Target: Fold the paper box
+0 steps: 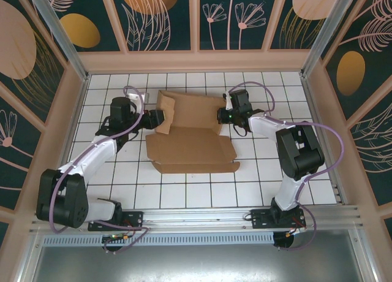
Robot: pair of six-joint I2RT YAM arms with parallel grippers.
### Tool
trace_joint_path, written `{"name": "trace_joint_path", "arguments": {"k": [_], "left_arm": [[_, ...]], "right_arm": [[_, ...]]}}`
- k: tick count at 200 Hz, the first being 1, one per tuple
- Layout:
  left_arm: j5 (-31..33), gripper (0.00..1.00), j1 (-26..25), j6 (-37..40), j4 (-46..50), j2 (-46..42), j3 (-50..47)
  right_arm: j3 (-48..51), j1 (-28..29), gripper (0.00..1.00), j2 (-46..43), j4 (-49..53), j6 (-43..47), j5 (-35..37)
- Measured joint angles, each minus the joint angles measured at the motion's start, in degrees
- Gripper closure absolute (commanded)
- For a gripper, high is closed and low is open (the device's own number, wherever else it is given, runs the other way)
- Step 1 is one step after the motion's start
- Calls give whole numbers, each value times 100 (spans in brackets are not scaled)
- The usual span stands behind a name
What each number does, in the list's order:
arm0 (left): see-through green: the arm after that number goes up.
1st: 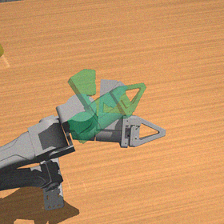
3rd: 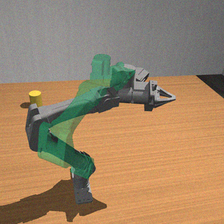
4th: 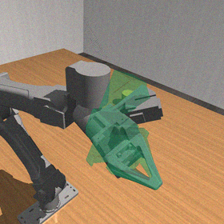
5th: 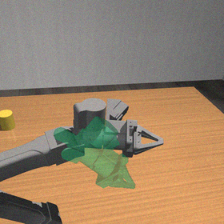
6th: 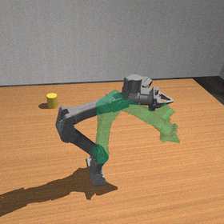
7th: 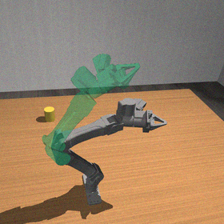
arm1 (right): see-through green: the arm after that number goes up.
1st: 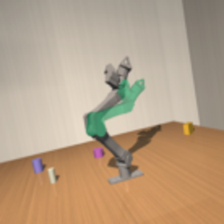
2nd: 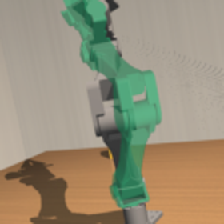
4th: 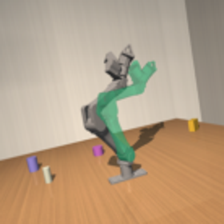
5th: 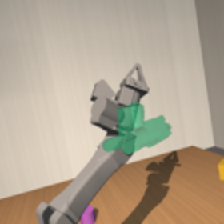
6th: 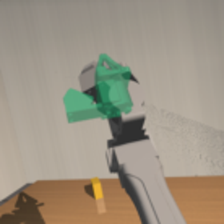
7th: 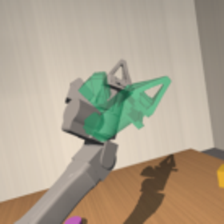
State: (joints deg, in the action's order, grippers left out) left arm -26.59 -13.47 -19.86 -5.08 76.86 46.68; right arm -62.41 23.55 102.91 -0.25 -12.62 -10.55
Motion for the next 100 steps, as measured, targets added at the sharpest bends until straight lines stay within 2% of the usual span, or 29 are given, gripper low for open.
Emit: {"name": "trace_joint_path", "arguments": {"k": [75,100], "left_arm": [[323,43,-79,243,243,203,243],[476,46,-85,299,304,334,356]], "right_arm": [[0,7,100,0,2,2,17],[0,11,100,0,0,2,22]]}}
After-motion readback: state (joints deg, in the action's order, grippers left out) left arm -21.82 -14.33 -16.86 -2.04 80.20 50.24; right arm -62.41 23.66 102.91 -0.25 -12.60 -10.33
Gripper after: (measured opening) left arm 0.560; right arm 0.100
